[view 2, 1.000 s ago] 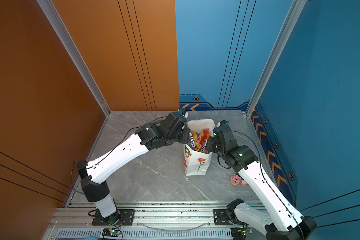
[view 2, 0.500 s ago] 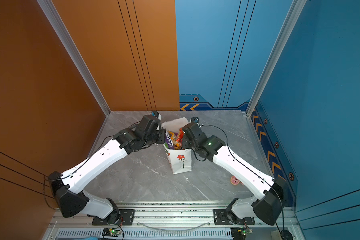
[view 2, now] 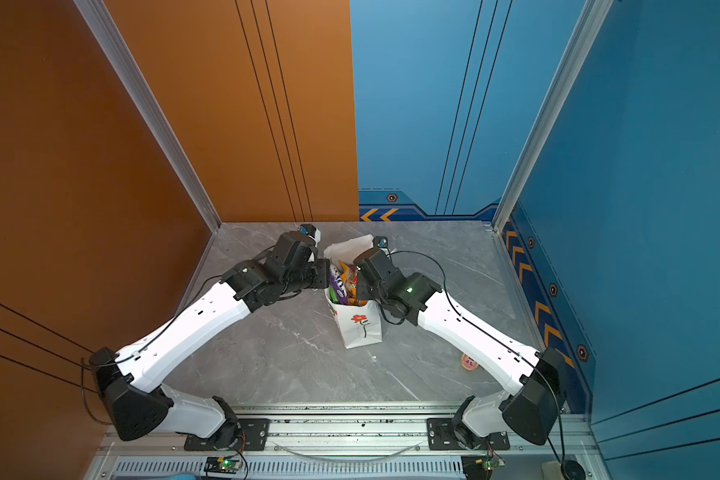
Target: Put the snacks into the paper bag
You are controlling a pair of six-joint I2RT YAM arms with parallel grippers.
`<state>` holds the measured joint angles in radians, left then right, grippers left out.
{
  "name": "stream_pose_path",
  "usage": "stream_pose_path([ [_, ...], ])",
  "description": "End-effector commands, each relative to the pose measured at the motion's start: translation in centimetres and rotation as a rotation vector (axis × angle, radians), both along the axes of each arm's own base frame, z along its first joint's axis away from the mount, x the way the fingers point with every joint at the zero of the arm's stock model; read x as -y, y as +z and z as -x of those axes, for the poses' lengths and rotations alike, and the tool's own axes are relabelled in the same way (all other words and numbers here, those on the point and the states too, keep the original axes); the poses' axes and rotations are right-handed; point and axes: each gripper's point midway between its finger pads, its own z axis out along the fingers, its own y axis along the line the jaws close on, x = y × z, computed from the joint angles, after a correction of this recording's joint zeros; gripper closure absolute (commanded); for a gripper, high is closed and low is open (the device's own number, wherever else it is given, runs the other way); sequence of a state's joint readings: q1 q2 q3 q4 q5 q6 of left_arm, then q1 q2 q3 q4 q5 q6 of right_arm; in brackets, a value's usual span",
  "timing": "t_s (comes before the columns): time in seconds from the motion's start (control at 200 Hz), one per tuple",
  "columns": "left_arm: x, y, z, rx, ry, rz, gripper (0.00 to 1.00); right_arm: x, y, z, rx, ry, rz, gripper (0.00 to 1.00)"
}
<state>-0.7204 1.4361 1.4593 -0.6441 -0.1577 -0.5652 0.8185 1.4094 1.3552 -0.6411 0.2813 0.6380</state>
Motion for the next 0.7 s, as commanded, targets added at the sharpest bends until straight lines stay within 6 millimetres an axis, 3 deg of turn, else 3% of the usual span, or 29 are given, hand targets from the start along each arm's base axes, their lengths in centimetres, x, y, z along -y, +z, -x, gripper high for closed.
stream_pose_path([
  [0.0,1.4,3.5,-0.7,0.093,-0.048,0.085,1.00,-0.7,4.6,0.5,0.102,-0.006,-0.121,0.95],
  [0.26,1.8,3.1,-0.5,0.078,-0.059,0.089,0.96,0.1,4.7,0.6,0.119,-0.026,-0.110,0.92],
  [0.556,0.3,2.5,-0.6,0.074,-0.001,0.061,0.84,2.1,5.0,0.2,0.135,-0.070,-0.100,0.67],
  [0.696,0.2,2.8,-0.5,0.078,0.005,0.074,0.71,2.9,5.5,0.1,0.134,-0.076,-0.105,0.58],
])
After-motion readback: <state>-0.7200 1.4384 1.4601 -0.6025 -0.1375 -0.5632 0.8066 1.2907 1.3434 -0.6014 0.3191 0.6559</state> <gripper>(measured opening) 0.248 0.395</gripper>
